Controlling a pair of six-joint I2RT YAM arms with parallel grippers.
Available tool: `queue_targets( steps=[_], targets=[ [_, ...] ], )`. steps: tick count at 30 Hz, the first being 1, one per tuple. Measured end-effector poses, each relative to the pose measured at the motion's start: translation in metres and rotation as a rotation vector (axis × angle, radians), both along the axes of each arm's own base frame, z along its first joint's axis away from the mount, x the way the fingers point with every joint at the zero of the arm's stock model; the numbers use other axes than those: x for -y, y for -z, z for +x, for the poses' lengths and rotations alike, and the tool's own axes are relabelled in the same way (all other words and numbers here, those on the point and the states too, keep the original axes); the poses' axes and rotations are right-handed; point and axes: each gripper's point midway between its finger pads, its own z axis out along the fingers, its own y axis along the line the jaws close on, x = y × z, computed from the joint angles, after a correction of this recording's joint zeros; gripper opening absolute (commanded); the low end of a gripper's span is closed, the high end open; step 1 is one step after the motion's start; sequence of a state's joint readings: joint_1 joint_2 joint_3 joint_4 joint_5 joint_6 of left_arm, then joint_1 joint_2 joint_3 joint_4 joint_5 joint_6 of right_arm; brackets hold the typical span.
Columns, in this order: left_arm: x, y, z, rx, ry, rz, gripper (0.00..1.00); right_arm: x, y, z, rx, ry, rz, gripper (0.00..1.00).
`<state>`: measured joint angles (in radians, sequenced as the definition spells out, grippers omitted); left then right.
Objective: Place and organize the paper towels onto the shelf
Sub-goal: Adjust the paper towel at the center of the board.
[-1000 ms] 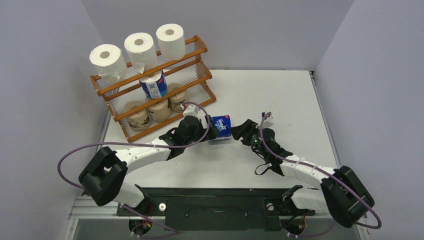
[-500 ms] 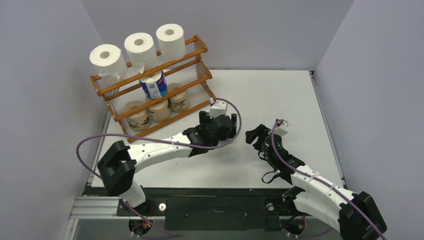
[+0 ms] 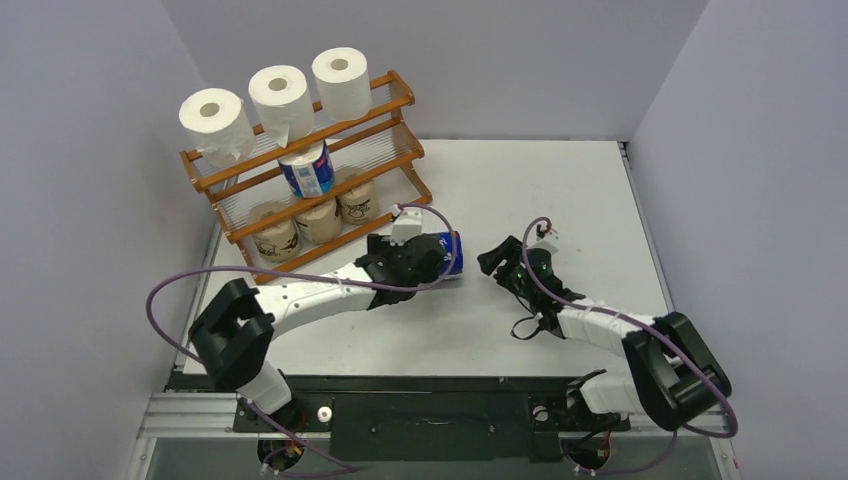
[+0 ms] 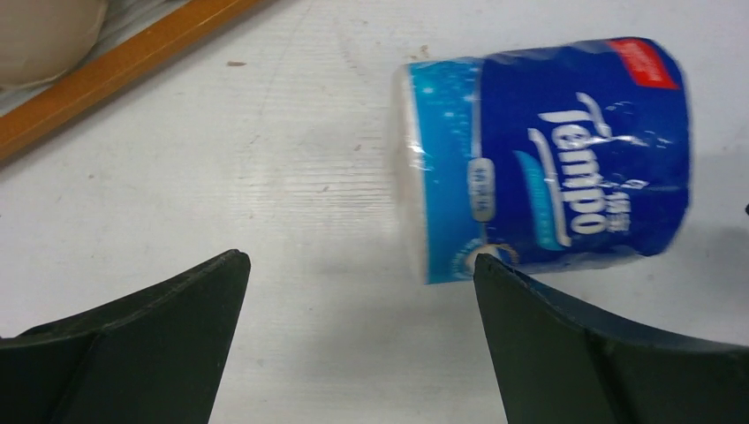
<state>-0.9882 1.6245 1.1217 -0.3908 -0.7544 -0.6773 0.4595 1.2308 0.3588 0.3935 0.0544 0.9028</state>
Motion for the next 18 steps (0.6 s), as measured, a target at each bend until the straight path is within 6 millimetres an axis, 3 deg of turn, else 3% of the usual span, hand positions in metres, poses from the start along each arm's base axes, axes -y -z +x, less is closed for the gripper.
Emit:
queue_targets(
  steps=[4, 7, 11, 18],
  targets=[
    [-0.040, 0.012, 0.001, -0.041, -0.068, -0.065, 0.94, -0.029, 0.000, 0.025, -0.020, -0.049, 0.062, 0.57],
    [-0.057, 0.020, 0.005, -0.069, -0.097, -0.142, 0.93, -0.048, -0.001, 0.038, -0.019, -0.079, 0.107, 0.56],
    [-0.051, 0.025, 0.007, -0.096, -0.068, -0.204, 0.93, -0.063, 0.003, 0.036, -0.035, -0.108, 0.123, 0.56],
    [-0.047, 0.032, 0.008, -0.130, -0.052, -0.226, 0.93, -0.064, 0.006, 0.030, -0.031, -0.090, 0.123, 0.56]
  ],
)
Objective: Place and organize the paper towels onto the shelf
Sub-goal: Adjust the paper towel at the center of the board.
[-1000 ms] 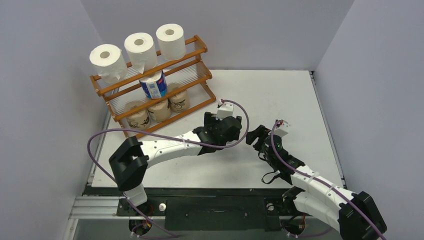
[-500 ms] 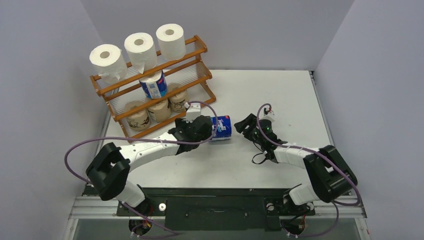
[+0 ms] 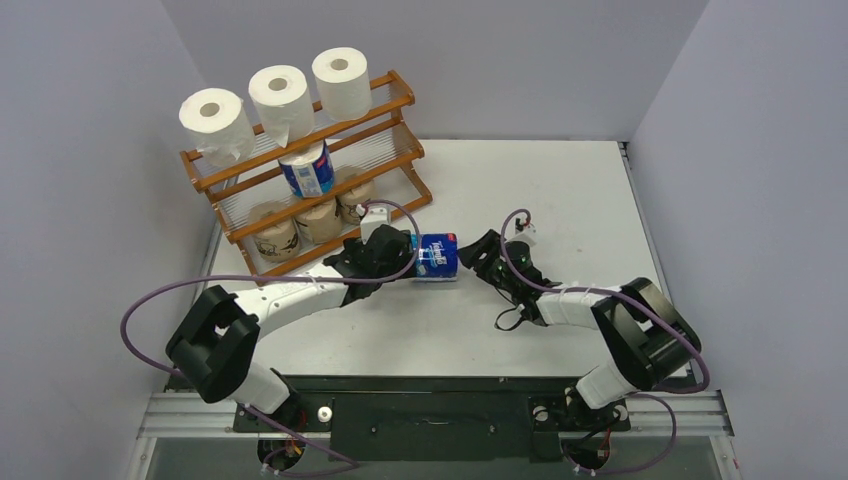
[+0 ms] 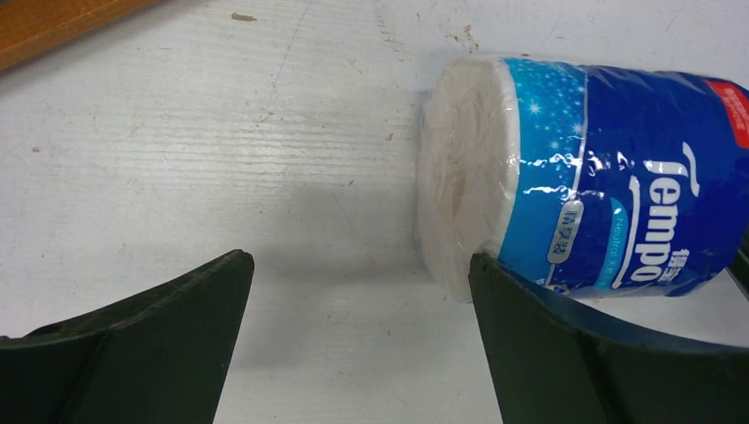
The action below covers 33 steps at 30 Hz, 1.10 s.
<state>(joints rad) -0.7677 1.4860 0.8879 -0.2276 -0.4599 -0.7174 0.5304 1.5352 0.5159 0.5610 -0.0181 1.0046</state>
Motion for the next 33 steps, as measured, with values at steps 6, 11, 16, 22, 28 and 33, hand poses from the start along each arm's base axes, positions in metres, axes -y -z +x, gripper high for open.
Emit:
queue_targets(
  steps=[6, 11, 16, 22, 28, 33],
  targets=[
    [-0.005, 0.002, 0.004, -0.010, -0.013, -0.005, 0.93, 0.000, -0.001, -0.022, 0.005, -0.017, -0.006, 0.56],
    [-0.005, 0.001, 0.006, -0.012, -0.016, -0.020, 0.93, 0.004, -0.014, -0.031, 0.024, -0.031, -0.007, 0.62],
    [-0.008, -0.011, -0.002, 0.010, -0.006, -0.060, 0.93, 0.006, -0.045, -0.020, 0.107, -0.047, 0.075, 0.73],
    [-0.017, -0.030, -0.015, 0.057, -0.011, -0.130, 0.93, -0.008, -0.057, -0.012, 0.142, -0.117, 0.160, 0.76],
    [-0.028, -0.028, -0.031, 0.058, -0.018, -0.165, 0.93, -0.021, -0.034, -0.008, 0.075, -0.150, 0.189, 0.75],
    [-0.041, -0.025, -0.047, 0.068, -0.029, -0.197, 0.93, -0.027, -0.025, -0.006, 0.045, -0.159, 0.192, 0.70]
  ],
)
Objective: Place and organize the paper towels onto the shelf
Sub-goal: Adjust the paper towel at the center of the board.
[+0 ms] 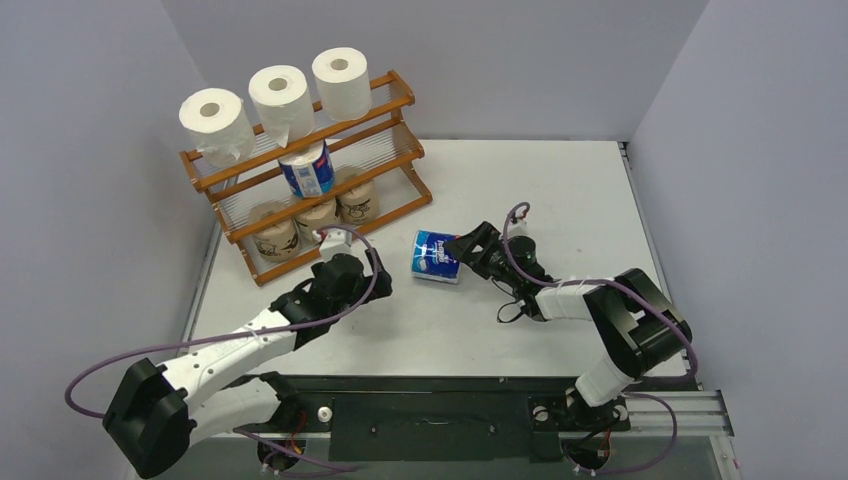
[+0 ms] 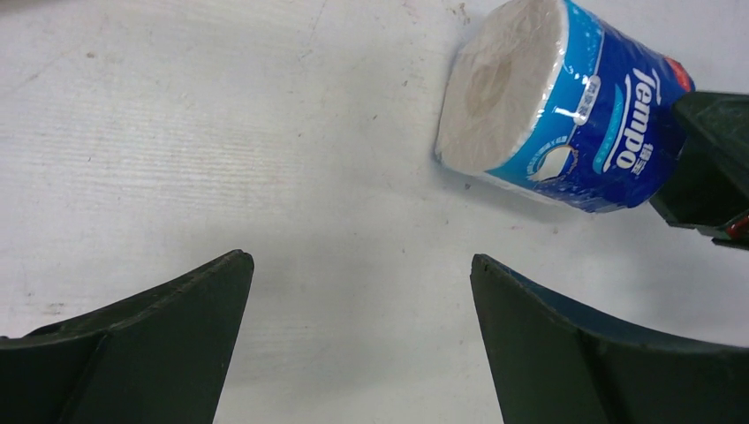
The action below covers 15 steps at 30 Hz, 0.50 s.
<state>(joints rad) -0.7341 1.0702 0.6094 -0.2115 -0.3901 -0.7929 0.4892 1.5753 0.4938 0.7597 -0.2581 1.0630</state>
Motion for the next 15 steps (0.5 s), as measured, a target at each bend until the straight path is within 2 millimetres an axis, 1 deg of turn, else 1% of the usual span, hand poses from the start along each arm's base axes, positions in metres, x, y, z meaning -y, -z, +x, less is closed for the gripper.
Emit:
queue_targets(
  steps=[3, 6, 11, 15],
  targets=[
    [-0.007, 0.005, -0.009, -0.003, -0.007, -0.015, 0.93, -0.008, -0.003, 0.008, 0.010, -0.011, 0.007, 0.67],
    [-0.014, 0.008, -0.017, -0.006, -0.014, -0.025, 0.93, -0.013, 0.000, 0.011, 0.009, -0.018, 0.014, 0.61],
    [-0.017, 0.001, -0.021, 0.014, -0.022, -0.055, 0.93, -0.017, 0.007, 0.012, -0.002, -0.023, 0.041, 0.57],
    [-0.019, 0.000, -0.023, 0.021, -0.023, -0.064, 0.93, -0.023, 0.005, 0.013, 0.008, -0.038, 0.081, 0.53]
  ],
)
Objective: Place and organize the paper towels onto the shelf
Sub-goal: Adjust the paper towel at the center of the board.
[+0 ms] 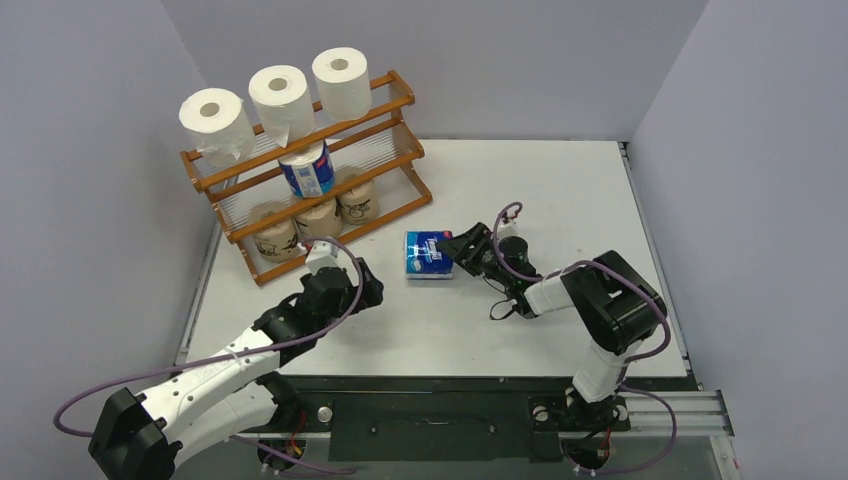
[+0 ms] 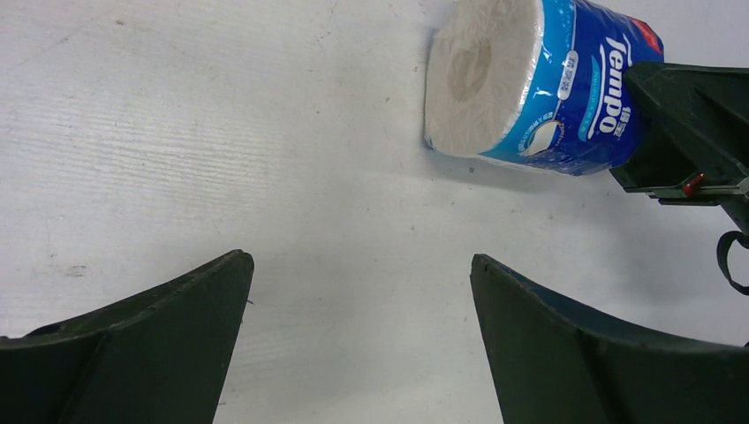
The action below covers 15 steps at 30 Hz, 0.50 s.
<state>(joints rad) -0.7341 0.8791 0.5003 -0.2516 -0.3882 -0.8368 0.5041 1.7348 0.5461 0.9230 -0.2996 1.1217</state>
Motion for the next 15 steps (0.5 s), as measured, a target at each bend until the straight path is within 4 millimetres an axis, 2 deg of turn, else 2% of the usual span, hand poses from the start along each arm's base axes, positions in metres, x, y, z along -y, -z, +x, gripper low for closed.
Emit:
queue_targets(
  steps=[6, 15],
  targets=[
    [-0.004, 0.007, -0.005, -0.017, -0.008, 0.000, 0.93, -0.007, -0.003, 0.000, 0.009, -0.022, 0.054, 0.37],
    [-0.004, 0.003, -0.005, -0.006, -0.011, -0.015, 0.93, -0.002, -0.008, -0.013, 0.006, -0.038, 0.048, 0.28]
  ],
)
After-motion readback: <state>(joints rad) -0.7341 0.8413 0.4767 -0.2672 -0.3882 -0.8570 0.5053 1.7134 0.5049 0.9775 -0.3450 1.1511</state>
